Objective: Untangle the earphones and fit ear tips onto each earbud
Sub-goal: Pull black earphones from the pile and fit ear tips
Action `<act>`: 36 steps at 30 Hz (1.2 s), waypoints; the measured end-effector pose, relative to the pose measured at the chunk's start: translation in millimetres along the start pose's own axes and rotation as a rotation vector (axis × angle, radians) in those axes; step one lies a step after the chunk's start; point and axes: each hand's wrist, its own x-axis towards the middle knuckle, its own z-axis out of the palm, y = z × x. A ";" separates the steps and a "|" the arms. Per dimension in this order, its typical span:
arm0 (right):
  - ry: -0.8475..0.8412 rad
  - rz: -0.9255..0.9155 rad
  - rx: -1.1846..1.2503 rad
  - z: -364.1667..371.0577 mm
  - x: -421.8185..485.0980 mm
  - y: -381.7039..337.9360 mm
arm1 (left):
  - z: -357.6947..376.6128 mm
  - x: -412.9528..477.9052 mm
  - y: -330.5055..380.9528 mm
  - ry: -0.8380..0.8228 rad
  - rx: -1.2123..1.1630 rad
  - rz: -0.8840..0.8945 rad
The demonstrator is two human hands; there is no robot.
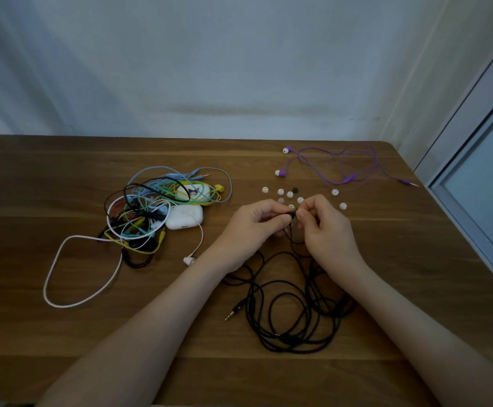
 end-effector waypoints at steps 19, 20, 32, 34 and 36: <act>0.057 -0.038 0.181 1.5 0.9 0.6 | -2.0 4.8 -0.4 -0.022 -0.156 -0.049; 0.051 -0.044 0.186 1.3 0.9 0.2 | -2.4 5.2 -1.1 -0.024 -0.168 -0.051; -0.037 0.002 0.194 -1.3 1.6 1.7 | -5.3 3.5 -3.0 -0.078 -0.152 -0.027; -0.054 0.022 0.219 -2.5 2.9 1.3 | -5.7 3.0 -2.3 -0.077 -0.130 -0.017; -0.073 0.049 0.267 -3.0 3.6 0.9 | -5.8 2.3 -1.9 -0.064 -0.125 -0.015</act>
